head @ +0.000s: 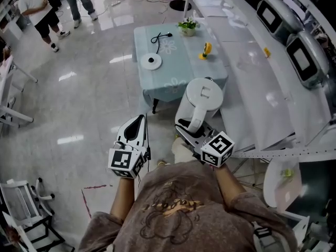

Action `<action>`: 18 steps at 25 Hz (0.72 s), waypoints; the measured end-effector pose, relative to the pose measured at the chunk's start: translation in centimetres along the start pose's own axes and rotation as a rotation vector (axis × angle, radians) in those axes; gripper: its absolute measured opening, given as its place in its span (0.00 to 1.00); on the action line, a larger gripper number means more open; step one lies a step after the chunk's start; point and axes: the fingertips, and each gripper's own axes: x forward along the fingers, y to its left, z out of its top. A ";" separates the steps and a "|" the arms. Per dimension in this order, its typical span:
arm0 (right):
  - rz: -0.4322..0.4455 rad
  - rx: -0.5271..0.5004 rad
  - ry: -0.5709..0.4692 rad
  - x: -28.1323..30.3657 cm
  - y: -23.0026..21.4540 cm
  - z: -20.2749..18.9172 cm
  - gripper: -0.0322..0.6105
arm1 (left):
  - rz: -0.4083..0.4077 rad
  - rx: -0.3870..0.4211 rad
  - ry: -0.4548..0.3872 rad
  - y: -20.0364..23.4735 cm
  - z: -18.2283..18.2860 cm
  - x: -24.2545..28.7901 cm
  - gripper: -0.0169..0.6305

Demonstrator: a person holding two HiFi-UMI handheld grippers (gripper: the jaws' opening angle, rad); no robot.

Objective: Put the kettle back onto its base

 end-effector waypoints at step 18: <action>0.080 -0.035 0.030 8.7 -8.8 3.1 0.19 | 0.045 -0.023 0.006 7.1 0.8 9.5 0.05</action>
